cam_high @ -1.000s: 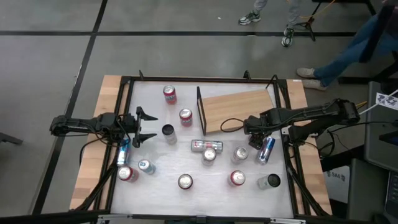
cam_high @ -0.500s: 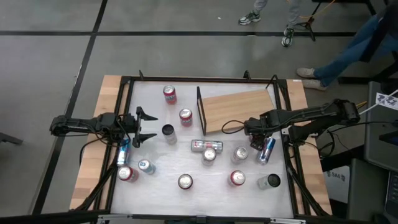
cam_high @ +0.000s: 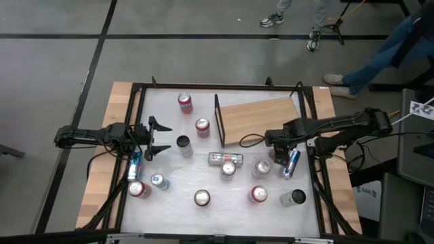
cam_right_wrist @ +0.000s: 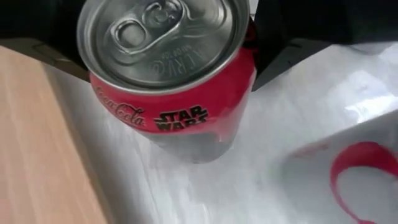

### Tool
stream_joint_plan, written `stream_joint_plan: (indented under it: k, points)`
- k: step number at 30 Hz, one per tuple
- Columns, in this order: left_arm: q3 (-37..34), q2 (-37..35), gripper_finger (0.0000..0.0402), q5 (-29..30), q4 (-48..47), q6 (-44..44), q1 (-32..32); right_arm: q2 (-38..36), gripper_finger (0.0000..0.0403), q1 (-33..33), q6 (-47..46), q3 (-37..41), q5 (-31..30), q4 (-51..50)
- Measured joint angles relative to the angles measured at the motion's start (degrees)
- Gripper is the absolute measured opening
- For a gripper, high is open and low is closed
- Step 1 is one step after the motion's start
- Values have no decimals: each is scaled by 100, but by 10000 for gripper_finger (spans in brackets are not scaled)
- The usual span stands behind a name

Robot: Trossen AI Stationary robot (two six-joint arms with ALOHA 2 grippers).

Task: Place canned beverage on shelf
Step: Put the top right red soda can on the shelf

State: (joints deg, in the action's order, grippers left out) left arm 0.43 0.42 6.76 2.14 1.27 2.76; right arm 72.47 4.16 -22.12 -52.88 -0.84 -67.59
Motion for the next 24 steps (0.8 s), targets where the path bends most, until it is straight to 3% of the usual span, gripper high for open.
stream_joint_plan:
  k: [12, 24]
  points:
    - [0, 0, 345, 0, 1, 1, 0, -26, 296, -153, 766, -677, -164, -1072]
    - [0, -2, 345, 0, 0, -1, -1, -698, 293, -1376, 1975, -722, -491, -1311]
